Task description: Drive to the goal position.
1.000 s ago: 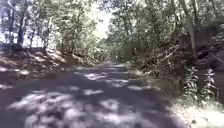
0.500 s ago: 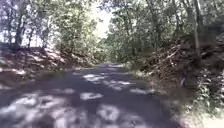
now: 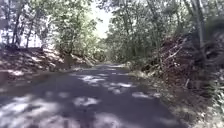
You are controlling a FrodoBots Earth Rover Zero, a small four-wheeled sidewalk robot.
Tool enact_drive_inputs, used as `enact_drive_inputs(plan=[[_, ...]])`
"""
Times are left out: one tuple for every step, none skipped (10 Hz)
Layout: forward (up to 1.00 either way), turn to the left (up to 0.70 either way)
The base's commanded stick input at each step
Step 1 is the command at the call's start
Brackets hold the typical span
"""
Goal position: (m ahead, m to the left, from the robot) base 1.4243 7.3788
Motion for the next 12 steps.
enact_drive_inputs(plan=[[0.45, 0.00], [0.45, 0.00], [0.45, 0.00], [0.45, 0.00], [0.45, 0.00], [0.45, 0.00], [0.45, 0.00], [0.45, 0.00], [0.45, 0.00], [0.45, 0.00], [0.45, 0.00], [0.45, 0.00]])
